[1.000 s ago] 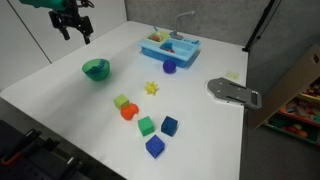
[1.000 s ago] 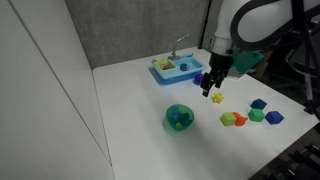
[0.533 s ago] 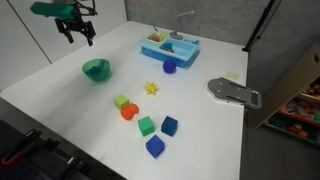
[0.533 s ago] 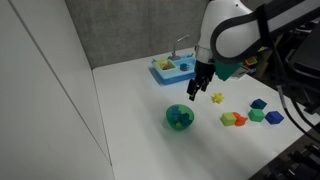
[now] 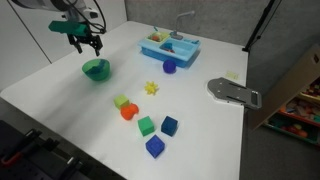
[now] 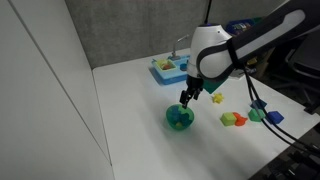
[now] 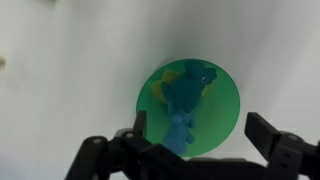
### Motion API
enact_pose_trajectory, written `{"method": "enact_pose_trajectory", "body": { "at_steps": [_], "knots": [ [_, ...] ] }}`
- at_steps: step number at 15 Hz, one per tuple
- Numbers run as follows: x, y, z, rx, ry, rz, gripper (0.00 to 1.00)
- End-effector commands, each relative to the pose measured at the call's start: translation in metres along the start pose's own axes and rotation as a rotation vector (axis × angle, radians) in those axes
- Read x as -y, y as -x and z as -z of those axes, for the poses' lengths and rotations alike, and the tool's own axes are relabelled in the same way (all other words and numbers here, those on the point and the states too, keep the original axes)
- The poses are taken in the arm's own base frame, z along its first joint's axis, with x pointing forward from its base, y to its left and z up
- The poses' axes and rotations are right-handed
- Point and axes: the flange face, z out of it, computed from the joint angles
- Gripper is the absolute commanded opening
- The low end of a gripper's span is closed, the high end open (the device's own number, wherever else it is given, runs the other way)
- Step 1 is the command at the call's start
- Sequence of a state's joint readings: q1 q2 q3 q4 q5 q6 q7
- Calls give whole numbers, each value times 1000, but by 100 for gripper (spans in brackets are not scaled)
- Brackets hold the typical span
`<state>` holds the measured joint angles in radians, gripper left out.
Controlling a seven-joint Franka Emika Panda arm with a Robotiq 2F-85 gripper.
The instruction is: Remove a blue toy from the green bowl and place it on top of the light green block
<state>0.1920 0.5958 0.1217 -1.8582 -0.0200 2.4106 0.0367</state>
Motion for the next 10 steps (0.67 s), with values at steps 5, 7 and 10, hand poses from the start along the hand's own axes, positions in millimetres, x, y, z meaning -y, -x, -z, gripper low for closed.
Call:
{"method": "enact_pose_trajectory", "body": {
  "at_steps": [5, 7, 10],
  "knots": [
    [0, -9, -51, 20, -38, -7, 100],
    [1, -7, -61, 23, -51, -18, 100],
    [0, -5, -73, 20, -66, -14, 100]
  ]
}}
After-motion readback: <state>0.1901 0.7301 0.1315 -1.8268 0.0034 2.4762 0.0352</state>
